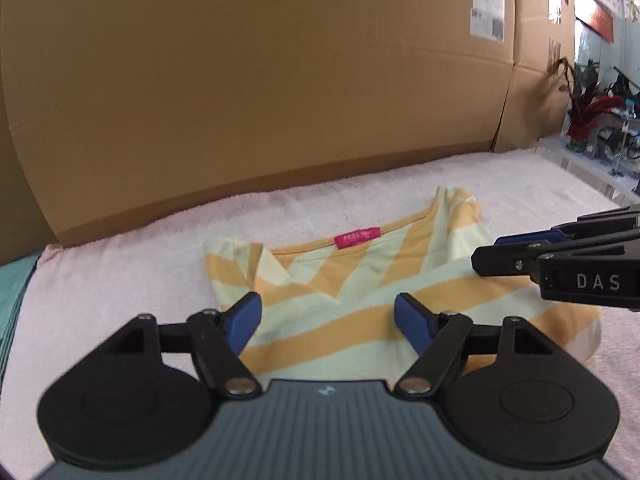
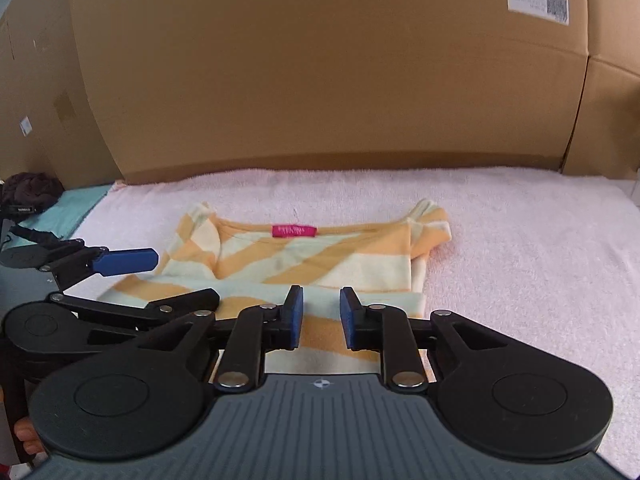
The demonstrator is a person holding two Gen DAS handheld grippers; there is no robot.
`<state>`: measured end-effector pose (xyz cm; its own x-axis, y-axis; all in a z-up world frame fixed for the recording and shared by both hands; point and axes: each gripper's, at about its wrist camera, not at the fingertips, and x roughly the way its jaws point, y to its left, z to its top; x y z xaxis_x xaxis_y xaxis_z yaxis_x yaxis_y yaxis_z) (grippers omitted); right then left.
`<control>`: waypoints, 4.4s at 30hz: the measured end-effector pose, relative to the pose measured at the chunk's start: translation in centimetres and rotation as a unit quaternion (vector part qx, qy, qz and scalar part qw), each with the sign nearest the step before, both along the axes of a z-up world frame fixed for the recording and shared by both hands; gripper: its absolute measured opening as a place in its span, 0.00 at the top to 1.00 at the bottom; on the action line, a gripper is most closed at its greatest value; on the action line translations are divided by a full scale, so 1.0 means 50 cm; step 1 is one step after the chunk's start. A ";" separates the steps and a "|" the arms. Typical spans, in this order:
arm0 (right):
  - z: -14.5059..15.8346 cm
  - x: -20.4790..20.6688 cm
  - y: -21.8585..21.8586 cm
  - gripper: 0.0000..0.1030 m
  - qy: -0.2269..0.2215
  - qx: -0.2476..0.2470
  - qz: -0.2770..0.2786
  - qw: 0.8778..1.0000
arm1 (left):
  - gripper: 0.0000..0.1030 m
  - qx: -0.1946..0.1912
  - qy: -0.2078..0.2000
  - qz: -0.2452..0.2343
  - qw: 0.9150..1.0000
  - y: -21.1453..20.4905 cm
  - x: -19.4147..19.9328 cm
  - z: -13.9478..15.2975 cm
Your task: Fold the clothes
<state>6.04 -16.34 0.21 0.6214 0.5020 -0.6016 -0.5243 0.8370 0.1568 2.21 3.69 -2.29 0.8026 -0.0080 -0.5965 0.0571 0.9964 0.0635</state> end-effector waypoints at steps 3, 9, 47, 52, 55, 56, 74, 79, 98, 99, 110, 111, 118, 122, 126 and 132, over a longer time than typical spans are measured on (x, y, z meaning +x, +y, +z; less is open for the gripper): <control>-0.020 0.004 -0.009 0.83 -0.011 -0.005 0.008 1.000 | 0.11 0.001 -0.002 0.005 1.000 0.015 0.008 -0.021; -0.012 0.002 -0.028 0.81 -0.007 0.016 0.026 1.000 | 0.11 -0.067 0.019 0.002 0.998 0.063 0.011 -0.010; -0.097 0.371 -0.138 0.48 0.177 0.236 0.184 0.937 | 0.02 -0.201 0.055 -0.228 0.951 0.289 0.197 -0.031; -0.096 0.348 -0.123 0.48 0.140 0.221 0.182 0.948 | 0.02 -0.213 0.057 -0.242 0.945 0.276 0.212 -0.031; -0.093 0.342 -0.127 0.48 0.125 0.212 0.180 0.952 | 0.01 -0.225 0.056 -0.245 0.941 0.280 0.218 -0.035; -0.092 0.340 -0.126 0.48 0.122 0.209 0.180 0.953 | 0.01 -0.223 0.056 -0.246 0.942 0.282 0.217 -0.034; -0.104 0.344 -0.144 0.47 0.139 0.237 0.177 0.945 | 0.03 -0.262 0.083 -0.278 0.920 0.289 0.244 -0.034; -0.104 0.345 -0.146 0.47 0.140 0.240 0.178 0.944 | 0.08 -0.270 0.095 -0.274 0.918 0.308 0.233 -0.032; -0.106 0.344 -0.144 0.46 0.140 0.242 0.181 0.943 | 0.01 -0.337 0.102 -0.238 0.905 0.338 0.241 -0.039; -0.107 0.345 -0.145 0.47 0.140 0.242 0.179 0.943 | 0.04 -0.336 0.098 -0.235 0.907 0.340 0.239 -0.041; -0.116 0.370 -0.178 0.61 0.195 0.285 0.162 0.925 | 0.59 -0.316 0.079 -0.212 0.921 0.331 0.230 -0.053; -0.117 0.371 -0.183 0.59 0.200 0.291 0.164 0.921 | 0.59 -0.319 0.080 -0.212 0.920 0.334 0.231 -0.054; -0.105 0.348 -0.172 0.41 0.169 0.274 0.189 0.928 | 0.31 -0.331 0.071 -0.206 0.918 0.345 0.228 -0.056; -0.113 0.357 -0.161 0.75 0.164 0.245 0.152 0.943 | 0.56 -0.296 0.054 -0.183 0.936 0.334 0.225 -0.051; -0.116 0.364 -0.164 0.93 0.174 0.231 0.136 0.947 | 0.80 -0.257 0.050 -0.172 0.950 0.317 0.221 -0.046; -0.114 0.367 -0.172 0.93 0.182 0.259 0.133 0.939 | 0.92 -0.160 0.027 -0.152 0.975 0.267 0.196 -0.029</control>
